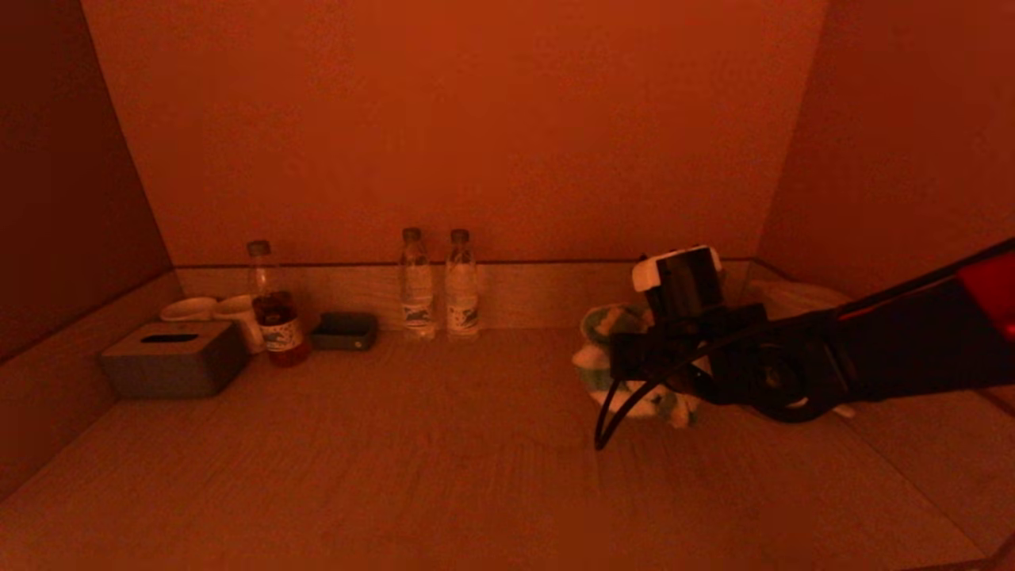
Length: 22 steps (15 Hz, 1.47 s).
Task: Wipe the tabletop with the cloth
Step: Sweep the stains on the table
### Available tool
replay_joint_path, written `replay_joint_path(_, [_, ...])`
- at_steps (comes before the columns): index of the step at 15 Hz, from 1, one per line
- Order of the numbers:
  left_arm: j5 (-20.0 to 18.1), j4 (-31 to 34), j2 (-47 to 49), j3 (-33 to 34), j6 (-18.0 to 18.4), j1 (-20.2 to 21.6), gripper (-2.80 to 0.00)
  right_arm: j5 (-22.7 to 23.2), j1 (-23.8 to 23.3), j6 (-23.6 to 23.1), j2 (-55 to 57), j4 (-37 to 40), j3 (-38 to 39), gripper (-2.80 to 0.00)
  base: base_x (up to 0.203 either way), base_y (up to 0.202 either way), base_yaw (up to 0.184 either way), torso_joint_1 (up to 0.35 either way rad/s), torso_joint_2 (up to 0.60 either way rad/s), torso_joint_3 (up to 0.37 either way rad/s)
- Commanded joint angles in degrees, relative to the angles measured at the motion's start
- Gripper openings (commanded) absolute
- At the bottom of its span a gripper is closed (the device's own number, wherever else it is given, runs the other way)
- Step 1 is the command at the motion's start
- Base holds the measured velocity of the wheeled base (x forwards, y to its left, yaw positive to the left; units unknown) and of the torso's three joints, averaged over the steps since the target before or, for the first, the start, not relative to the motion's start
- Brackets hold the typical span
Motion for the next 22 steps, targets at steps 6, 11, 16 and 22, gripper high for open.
replay_joint_path(6, [-0.01,-0.02,-0.02,0.01,-0.03,0.10,-2.80,-0.13,-0.04,-0.16,1.46,-0.13,-1.88,-2.80,0.000,0.000,0.000,0.000,0.00,0.000])
replay_joint_path(11, [-0.01,-0.02,-0.02,0.01,-0.03,0.01,-2.80,-0.13,-0.04,-0.19,3.15,-0.07,-3.23,-2.80,0.000,0.000,0.000,0.000,0.00,0.000])
replay_joint_path(16, [-0.01,-0.02,-0.02,0.01,-0.03,0.10,-2.80,0.47,-0.12,-0.24,6.55,-1.35,-4.34,-2.80,0.000,0.000,0.000,0.000,0.00,0.000])
replay_joint_path(22, [-0.01,-0.02,-0.02,0.01,-0.03,0.10,-2.80,1.77,-0.81,-0.15,8.58,-1.71,-4.77,-2.80,0.000,0.000,0.000,0.000,0.00,0.000])
